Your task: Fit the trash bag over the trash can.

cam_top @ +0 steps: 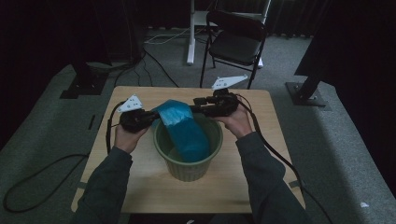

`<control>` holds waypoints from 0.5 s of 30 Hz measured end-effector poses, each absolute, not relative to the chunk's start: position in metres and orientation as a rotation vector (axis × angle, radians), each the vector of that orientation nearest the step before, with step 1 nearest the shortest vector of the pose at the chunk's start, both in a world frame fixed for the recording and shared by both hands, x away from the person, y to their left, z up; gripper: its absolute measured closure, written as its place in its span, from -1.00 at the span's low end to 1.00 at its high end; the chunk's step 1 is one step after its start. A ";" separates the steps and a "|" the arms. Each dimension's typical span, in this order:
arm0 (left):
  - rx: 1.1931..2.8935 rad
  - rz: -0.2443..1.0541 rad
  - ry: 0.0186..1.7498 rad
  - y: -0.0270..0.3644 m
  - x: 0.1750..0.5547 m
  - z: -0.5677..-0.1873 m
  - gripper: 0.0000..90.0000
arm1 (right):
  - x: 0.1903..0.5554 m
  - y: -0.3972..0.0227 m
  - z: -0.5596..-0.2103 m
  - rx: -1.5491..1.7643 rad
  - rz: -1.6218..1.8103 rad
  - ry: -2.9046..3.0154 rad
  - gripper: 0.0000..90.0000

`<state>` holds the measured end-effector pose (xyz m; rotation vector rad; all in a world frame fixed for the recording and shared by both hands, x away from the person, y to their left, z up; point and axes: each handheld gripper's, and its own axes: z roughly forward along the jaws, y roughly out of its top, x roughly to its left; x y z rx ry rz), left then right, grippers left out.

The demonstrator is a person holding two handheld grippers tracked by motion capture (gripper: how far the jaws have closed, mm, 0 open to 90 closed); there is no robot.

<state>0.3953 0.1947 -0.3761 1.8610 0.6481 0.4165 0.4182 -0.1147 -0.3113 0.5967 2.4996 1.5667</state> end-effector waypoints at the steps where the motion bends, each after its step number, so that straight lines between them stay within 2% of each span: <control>1: 1.862 0.418 0.643 0.193 0.394 -0.374 0.99 | 0.418 -0.113 -0.311 0.592 1.564 2.502 0.34; 15: 1.903 0.437 0.574 0.173 0.392 -0.359 0.99 | 0.417 -0.089 -0.310 0.522 1.525 2.552 0.23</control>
